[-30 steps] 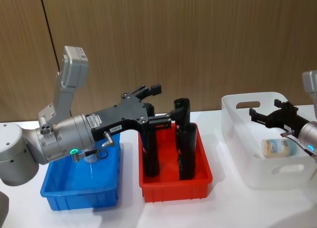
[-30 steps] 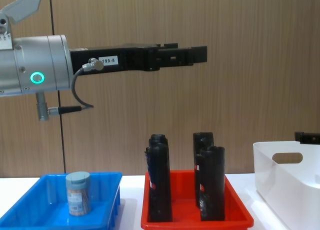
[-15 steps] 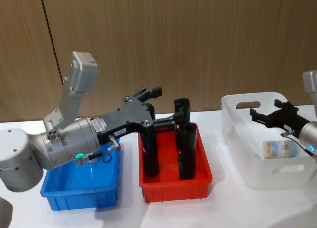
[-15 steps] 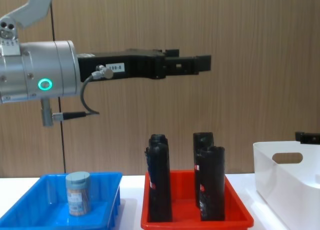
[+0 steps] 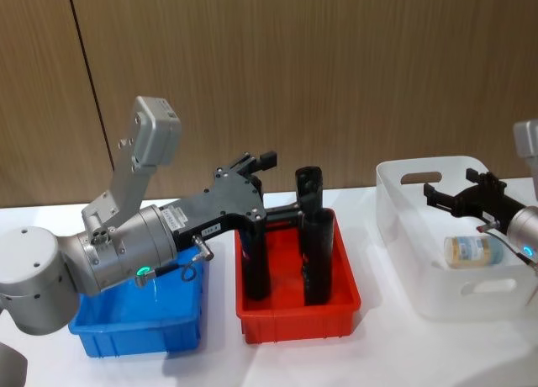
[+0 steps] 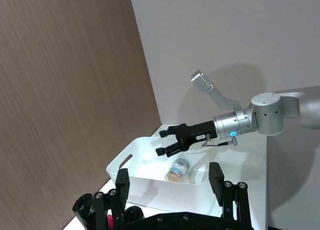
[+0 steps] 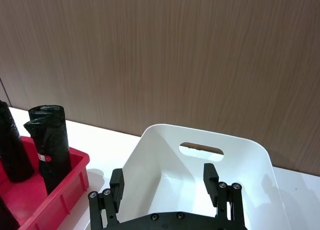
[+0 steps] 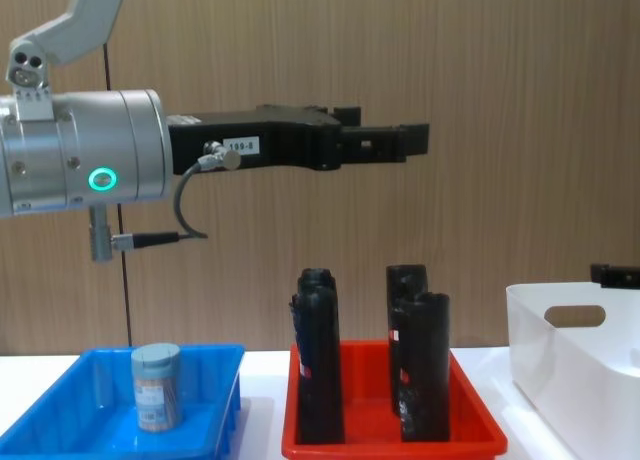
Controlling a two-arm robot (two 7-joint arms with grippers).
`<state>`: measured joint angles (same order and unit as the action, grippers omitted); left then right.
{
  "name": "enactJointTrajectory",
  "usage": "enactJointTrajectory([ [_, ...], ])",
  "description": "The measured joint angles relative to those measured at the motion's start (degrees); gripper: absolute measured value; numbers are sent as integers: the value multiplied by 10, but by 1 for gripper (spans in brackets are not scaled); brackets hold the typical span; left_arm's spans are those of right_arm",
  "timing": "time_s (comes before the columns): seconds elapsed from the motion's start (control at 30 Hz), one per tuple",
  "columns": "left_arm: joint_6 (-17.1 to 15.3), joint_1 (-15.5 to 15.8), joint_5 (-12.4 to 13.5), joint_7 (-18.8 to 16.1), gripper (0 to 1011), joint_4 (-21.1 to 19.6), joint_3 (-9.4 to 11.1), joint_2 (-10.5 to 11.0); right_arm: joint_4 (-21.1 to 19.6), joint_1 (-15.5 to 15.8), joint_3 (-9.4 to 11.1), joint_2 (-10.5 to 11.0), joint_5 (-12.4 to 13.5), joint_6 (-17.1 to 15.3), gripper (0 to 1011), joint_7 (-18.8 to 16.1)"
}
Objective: Pick the cotton swabs from the blue box and place them into the white box.
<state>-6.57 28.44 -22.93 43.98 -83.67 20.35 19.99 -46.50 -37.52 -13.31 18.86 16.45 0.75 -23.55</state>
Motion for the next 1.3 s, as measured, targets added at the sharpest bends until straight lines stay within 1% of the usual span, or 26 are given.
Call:
enactJointTrajectory([
  [0.5, 1, -4, 5, -10, 1004, -5, 2, 0, 0, 0, 0, 0, 0, 0, 1001, 0],
  [0.7, 2, -7, 7, -19, 1004, -8, 3, 1, -12, 9, 0, 0, 0, 0, 1001, 3],
  [0.87, 6, -16, 14, -47, 1004, -13, 7, 2, -36, 25, 0, 0, 0, -1, 1001, 12],
  [1.0, 10, -26, 21, -74, 1004, -19, 11, 3, -70, 49, 0, 1, 0, -3, 1001, 24],
  [1.17, 16, -42, 33, -121, 1004, -29, 16, 5, -104, 73, 0, 1, 0, -5, 1001, 37],
  [1.2, 16, -42, 33, -121, 1004, -29, 16, 5, -110, 77, 0, 1, 0, -5, 1001, 39],
  [1.23, 18, -46, 36, -132, 1004, -32, 18, 6, -121, 85, 1, 1, 0, -6, 1001, 43],
  [1.27, 18, -47, 37, -137, 1004, -33, 19, 6, -133, 93, 1, 1, 0, -6, 1001, 47],
  [1.3, 19, -49, 39, -143, 1004, -34, 19, 6, -133, 93, 1, 1, 0, -6, 1001, 47],
])
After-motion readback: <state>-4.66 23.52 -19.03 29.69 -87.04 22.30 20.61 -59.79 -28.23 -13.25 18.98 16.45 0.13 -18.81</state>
